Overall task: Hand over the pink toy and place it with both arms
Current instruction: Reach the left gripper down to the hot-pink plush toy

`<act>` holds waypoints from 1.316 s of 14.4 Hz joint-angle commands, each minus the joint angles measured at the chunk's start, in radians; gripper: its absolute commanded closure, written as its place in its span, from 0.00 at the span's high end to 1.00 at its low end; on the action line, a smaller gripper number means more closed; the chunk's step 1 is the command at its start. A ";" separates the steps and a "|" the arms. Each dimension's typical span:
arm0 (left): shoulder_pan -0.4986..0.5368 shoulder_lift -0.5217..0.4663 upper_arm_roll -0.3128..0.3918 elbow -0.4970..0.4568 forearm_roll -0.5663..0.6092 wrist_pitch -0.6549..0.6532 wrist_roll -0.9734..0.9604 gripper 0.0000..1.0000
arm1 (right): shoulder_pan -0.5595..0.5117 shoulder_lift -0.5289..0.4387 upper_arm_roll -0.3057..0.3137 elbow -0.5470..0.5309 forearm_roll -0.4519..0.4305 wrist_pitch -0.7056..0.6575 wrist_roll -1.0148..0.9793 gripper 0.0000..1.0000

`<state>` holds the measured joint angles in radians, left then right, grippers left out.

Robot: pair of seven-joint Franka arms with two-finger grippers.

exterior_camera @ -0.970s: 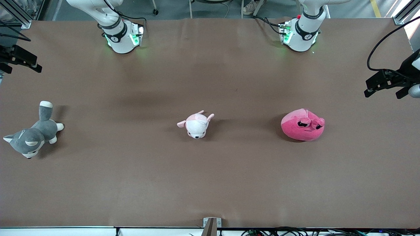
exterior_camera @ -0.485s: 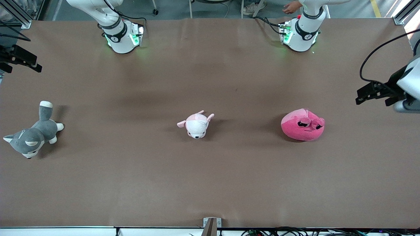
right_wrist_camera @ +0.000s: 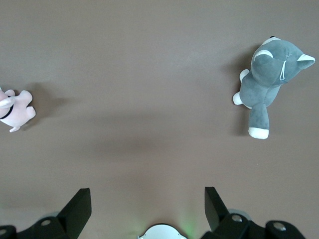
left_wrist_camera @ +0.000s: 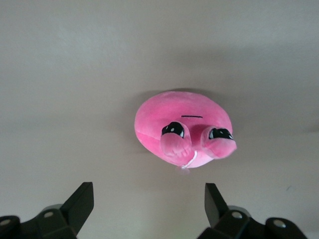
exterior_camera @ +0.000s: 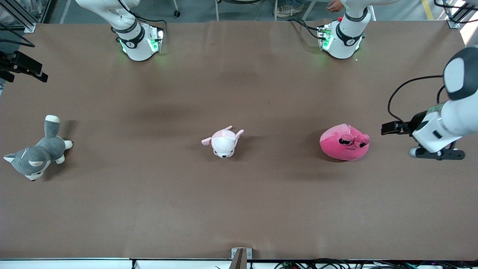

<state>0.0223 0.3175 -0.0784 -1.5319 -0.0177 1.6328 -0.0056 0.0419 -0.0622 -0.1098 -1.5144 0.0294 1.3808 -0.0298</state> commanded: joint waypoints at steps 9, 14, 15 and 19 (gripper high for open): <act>-0.033 0.118 -0.003 -0.056 -0.027 0.088 -0.132 0.93 | -0.005 -0.028 0.004 -0.027 0.014 0.000 0.011 1.00; -0.031 0.132 -0.003 -0.109 -0.028 0.153 -0.134 0.93 | -0.005 -0.028 0.004 -0.027 0.010 0.000 0.011 1.00; -0.028 0.132 -0.003 -0.117 -0.028 0.156 -0.134 0.93 | -0.005 -0.028 0.004 -0.027 0.009 0.000 0.010 1.00; -0.025 0.132 -0.003 -0.132 -0.028 0.156 -0.134 0.93 | -0.004 -0.028 0.004 -0.027 0.007 0.000 0.008 1.00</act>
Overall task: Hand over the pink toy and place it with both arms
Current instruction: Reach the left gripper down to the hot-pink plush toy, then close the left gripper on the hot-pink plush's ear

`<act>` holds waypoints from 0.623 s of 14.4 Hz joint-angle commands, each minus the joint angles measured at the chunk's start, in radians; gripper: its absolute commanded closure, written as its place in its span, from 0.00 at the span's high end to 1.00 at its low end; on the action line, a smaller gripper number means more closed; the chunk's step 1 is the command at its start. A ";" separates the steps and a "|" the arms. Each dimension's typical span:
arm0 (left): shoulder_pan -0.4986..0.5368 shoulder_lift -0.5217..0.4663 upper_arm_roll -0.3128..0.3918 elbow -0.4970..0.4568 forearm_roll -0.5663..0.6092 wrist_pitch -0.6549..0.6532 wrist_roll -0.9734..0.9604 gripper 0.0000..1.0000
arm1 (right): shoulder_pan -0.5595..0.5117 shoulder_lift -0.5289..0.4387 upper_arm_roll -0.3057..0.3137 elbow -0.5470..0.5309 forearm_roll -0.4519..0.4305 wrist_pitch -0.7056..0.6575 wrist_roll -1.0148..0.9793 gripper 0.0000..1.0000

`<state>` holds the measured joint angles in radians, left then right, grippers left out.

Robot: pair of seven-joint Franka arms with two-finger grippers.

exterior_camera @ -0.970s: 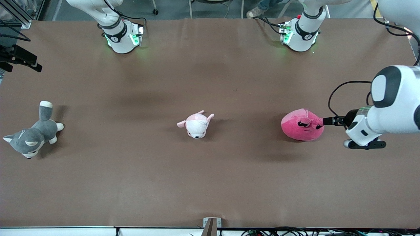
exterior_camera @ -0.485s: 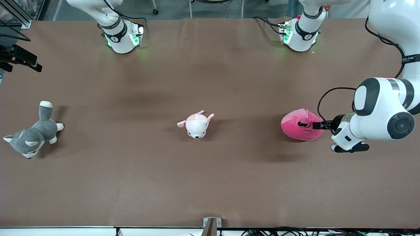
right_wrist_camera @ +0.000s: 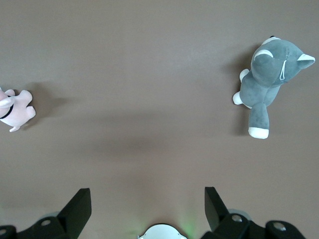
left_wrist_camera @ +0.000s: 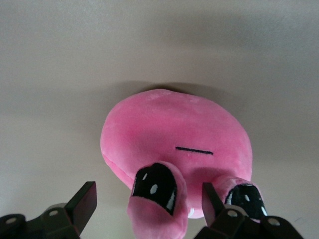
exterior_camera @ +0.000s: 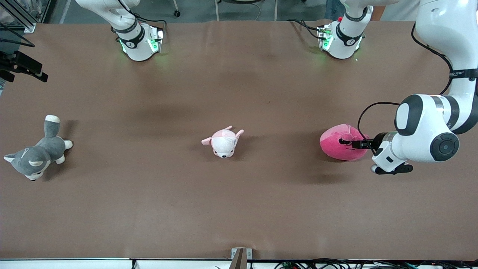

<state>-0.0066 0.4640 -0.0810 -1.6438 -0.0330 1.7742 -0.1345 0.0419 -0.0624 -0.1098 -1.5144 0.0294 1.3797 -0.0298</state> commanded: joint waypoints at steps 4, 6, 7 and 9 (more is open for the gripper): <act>0.003 -0.025 0.001 -0.047 -0.013 0.013 -0.023 0.89 | -0.005 -0.028 0.004 -0.027 0.007 -0.001 0.008 1.00; 0.003 -0.027 0.000 -0.047 -0.013 0.008 -0.033 0.75 | -0.005 -0.027 0.004 -0.027 0.006 -0.008 0.008 1.00; 0.002 -0.027 0.000 -0.047 -0.013 0.005 -0.033 0.68 | -0.005 -0.027 0.004 -0.027 0.006 -0.008 0.008 1.00; -0.003 -0.034 0.000 -0.059 -0.013 0.004 -0.031 0.46 | -0.005 -0.027 0.004 -0.024 0.006 -0.008 0.008 1.00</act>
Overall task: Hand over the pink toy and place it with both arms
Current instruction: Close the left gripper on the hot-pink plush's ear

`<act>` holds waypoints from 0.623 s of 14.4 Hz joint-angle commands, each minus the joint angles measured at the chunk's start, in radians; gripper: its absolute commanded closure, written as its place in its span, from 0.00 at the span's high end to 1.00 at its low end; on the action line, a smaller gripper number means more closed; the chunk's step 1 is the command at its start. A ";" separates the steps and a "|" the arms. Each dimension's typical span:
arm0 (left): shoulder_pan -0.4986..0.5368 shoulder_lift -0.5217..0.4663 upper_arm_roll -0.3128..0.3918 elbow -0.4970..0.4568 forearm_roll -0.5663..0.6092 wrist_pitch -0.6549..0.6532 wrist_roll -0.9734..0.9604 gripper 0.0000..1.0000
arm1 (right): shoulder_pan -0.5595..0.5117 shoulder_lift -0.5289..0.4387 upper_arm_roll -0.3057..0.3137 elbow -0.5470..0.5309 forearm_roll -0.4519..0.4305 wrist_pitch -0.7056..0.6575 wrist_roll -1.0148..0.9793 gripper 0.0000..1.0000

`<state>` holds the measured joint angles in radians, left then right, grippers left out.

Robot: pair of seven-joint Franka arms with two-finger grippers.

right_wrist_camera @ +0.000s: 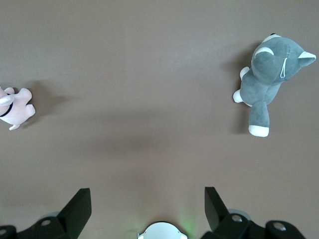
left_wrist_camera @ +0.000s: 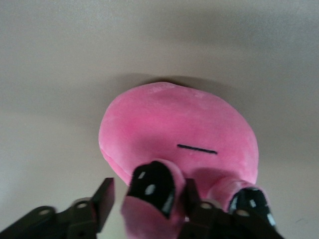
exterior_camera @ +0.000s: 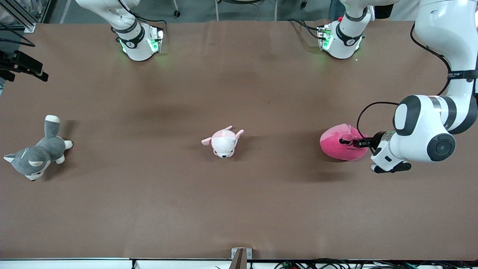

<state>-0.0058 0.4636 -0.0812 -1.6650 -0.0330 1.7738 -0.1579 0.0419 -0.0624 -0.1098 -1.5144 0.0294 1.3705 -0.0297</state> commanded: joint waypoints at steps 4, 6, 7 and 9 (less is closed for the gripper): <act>-0.005 -0.054 0.000 -0.048 -0.012 0.004 -0.008 0.19 | -0.004 -0.024 0.004 -0.010 0.004 0.001 0.007 1.00; -0.005 -0.065 -0.002 -0.048 -0.013 0.003 -0.009 0.07 | -0.001 -0.023 0.007 -0.006 0.003 0.002 0.014 1.00; -0.005 -0.072 -0.006 -0.045 -0.013 0.003 -0.008 0.03 | -0.007 -0.022 0.004 0.002 0.004 0.001 0.017 1.00; -0.005 -0.100 -0.035 -0.032 -0.013 -0.017 -0.012 0.01 | -0.008 -0.019 0.002 0.003 0.009 0.001 0.010 1.00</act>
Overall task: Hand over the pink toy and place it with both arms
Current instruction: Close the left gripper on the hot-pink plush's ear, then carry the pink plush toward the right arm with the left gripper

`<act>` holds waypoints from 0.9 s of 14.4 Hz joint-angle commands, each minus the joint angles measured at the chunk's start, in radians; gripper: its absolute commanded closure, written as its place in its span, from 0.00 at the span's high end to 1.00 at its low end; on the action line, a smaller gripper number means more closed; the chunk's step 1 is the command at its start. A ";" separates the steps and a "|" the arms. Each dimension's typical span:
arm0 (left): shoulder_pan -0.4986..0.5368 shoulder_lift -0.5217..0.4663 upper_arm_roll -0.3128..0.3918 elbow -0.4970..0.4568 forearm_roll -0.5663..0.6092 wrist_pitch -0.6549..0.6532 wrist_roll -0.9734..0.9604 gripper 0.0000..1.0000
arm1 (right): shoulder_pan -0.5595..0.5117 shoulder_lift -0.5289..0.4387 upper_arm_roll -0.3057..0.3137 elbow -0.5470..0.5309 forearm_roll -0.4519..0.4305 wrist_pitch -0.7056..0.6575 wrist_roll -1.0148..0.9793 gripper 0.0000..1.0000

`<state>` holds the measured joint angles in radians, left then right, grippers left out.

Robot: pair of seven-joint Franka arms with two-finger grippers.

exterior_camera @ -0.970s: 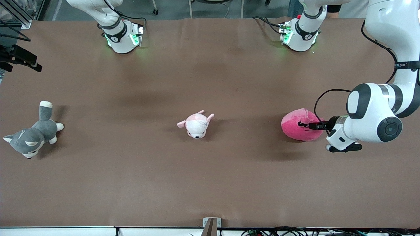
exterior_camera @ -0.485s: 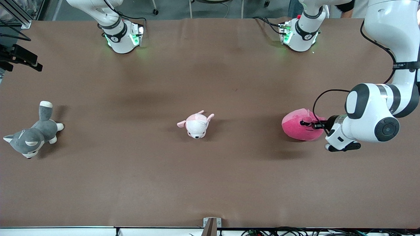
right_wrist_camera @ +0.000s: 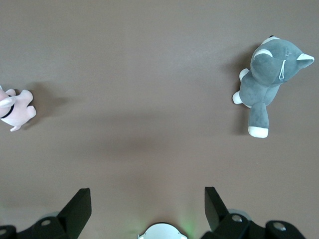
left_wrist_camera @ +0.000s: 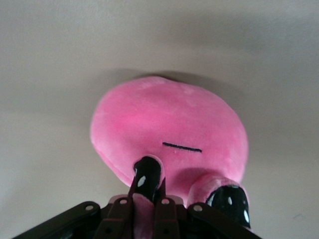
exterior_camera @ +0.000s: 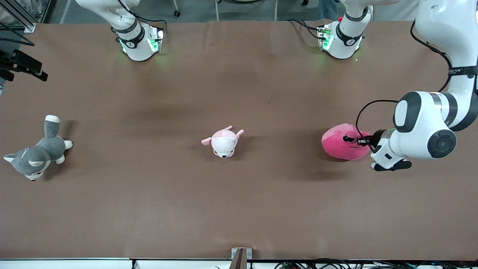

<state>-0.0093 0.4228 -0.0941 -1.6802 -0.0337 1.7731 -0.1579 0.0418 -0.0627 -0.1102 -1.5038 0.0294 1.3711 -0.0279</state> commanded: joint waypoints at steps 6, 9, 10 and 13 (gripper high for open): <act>-0.008 -0.076 -0.185 0.178 -0.014 -0.167 -0.282 0.00 | -0.011 -0.008 0.003 -0.007 0.000 0.008 0.006 1.00; -0.011 -0.065 -0.326 0.289 -0.047 -0.217 -0.502 0.00 | -0.037 0.041 0.001 -0.006 0.001 0.017 0.005 1.00; -0.020 -0.059 -0.358 0.316 -0.066 -0.221 -0.568 0.00 | -0.040 0.049 0.001 -0.004 0.001 0.025 0.003 1.00; -0.163 -0.020 -0.381 0.424 -0.068 -0.218 -0.777 0.00 | -0.056 0.106 0.001 -0.004 0.000 0.081 0.000 1.00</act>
<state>-0.0887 0.3509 -0.4724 -1.3618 -0.0940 1.5835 -0.8219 0.0029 0.0110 -0.1169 -1.5115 0.0287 1.4308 -0.0278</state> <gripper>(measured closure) 0.885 0.000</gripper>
